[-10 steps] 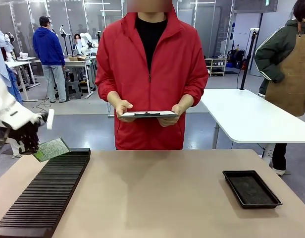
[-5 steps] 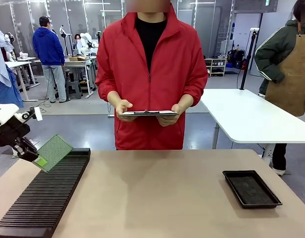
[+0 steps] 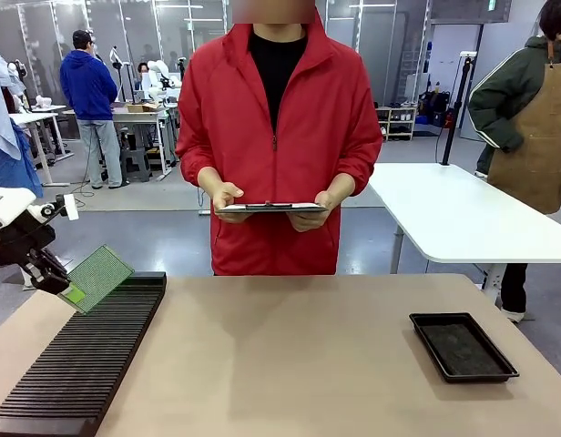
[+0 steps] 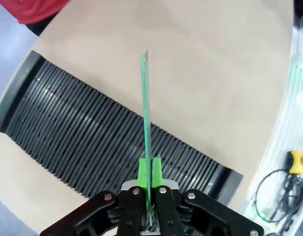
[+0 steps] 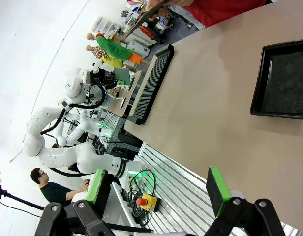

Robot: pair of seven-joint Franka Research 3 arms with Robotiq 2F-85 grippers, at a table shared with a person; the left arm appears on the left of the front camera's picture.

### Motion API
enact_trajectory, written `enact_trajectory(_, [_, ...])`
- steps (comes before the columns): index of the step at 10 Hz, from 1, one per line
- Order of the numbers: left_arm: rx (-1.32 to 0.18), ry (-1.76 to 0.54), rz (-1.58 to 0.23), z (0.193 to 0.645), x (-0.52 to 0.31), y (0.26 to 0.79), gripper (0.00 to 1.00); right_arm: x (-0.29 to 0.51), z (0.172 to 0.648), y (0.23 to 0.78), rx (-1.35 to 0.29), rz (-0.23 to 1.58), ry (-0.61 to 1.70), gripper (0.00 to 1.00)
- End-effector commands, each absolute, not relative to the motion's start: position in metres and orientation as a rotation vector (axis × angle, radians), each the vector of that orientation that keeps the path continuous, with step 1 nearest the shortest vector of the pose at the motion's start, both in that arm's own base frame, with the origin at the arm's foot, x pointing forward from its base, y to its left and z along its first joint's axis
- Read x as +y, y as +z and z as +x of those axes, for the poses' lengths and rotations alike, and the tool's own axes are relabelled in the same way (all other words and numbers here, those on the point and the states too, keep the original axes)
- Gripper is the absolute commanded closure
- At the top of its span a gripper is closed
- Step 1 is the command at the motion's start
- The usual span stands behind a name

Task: Inspect the PCB.
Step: Pick up the Blank PCB and present it to the human.

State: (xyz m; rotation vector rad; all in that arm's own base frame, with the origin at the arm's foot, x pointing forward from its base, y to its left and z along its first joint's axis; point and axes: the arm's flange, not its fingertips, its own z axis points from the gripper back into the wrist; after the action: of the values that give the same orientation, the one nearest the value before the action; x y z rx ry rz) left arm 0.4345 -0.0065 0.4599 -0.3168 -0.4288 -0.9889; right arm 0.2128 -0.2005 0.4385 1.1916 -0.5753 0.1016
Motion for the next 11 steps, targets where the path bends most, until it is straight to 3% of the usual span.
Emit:
enact_trajectory(1, [-0.427, -0.800, -0.667, 0.460, 0.012, 0.474, 0.97, -0.201, 0.213, 0.441, -0.591, 1.199, 0.110, 0.00])
enact_trajectory(3, [-0.449, -0.529, -1.150, 0.498, 0.041, 0.472, 0.97, -0.201, 0.213, 0.441, -0.591, 1.199, 0.110, 0.00])
enact_trajectory(4, [-0.320, -0.371, -1.334, 0.523, 0.044, 0.459, 0.97, -0.201, 0.213, 0.441, -0.591, 1.199, 0.110, 0.00])
enact_trajectory(7, [-0.089, -0.047, -1.626, 0.570, 0.022, 0.435, 0.97, -0.201, 0.213, 0.441, -0.591, 1.199, 0.110, 0.00])
enact_trajectory(9, [0.017, 0.048, -1.696, 0.590, -0.004, 0.423, 0.97, -0.201, 0.213, 0.441, -0.591, 1.199, 0.110, 0.00])
enact_trajectory(11, [0.004, 0.133, -1.630, 0.595, -0.029, 0.408, 0.97, -0.201, 0.213, 0.441, -0.591, 1.199, 0.110, 0.00])
